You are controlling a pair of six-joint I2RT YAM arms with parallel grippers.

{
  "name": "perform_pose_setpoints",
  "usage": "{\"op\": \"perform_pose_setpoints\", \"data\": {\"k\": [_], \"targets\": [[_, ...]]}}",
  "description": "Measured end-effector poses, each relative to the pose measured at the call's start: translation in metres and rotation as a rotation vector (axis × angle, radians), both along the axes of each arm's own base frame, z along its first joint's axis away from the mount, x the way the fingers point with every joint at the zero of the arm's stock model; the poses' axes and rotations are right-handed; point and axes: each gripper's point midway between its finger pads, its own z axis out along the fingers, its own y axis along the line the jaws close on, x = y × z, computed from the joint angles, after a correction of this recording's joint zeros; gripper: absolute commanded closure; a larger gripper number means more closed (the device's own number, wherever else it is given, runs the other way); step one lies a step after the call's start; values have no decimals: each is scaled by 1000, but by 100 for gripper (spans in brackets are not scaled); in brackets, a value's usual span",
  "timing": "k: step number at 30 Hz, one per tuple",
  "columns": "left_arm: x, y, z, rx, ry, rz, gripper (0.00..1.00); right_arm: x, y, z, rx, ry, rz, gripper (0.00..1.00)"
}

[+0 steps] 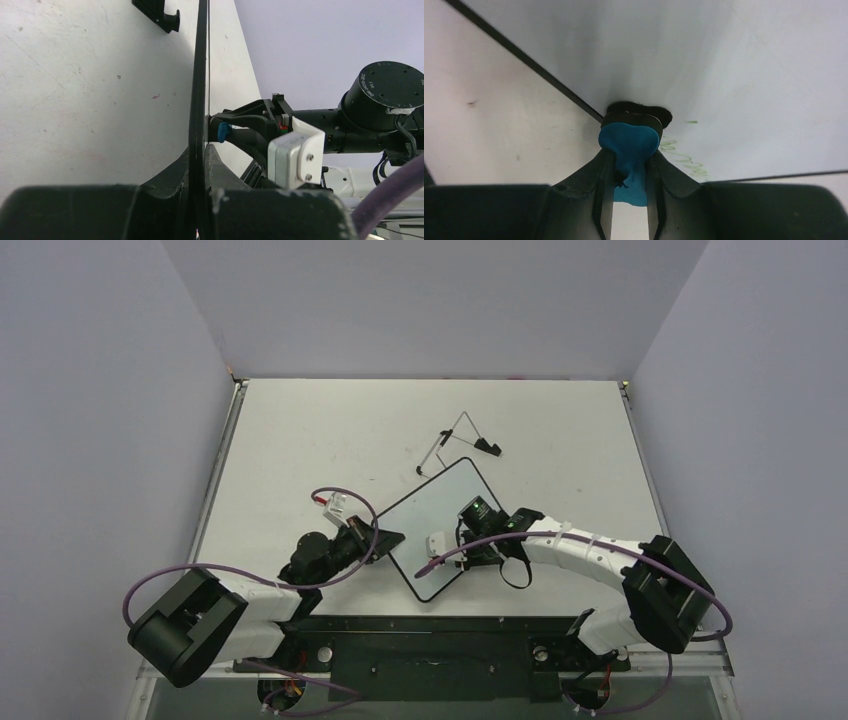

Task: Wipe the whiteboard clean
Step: Erase the whiteboard at the center of the board.

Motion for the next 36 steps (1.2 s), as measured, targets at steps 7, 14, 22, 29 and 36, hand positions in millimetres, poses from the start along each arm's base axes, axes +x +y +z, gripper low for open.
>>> {"op": "perform_pose_setpoints", "data": {"k": [7,14,22,29,36], "targets": [[3,1,0,-1,-1,15,100,40,-21,4,16,-68,-221,100],[3,0,-1,-7,-2,10,100,28,-13,3,21,-35,-174,100],[3,0,-1,-7,-2,9,100,4,6,4,84,70,-100,100],[5,1,-1,-6,-3,17,100,44,-23,1,77,34,-338,100],[5,1,-1,-5,-5,17,100,13,-3,0,55,86,-163,100]]}}
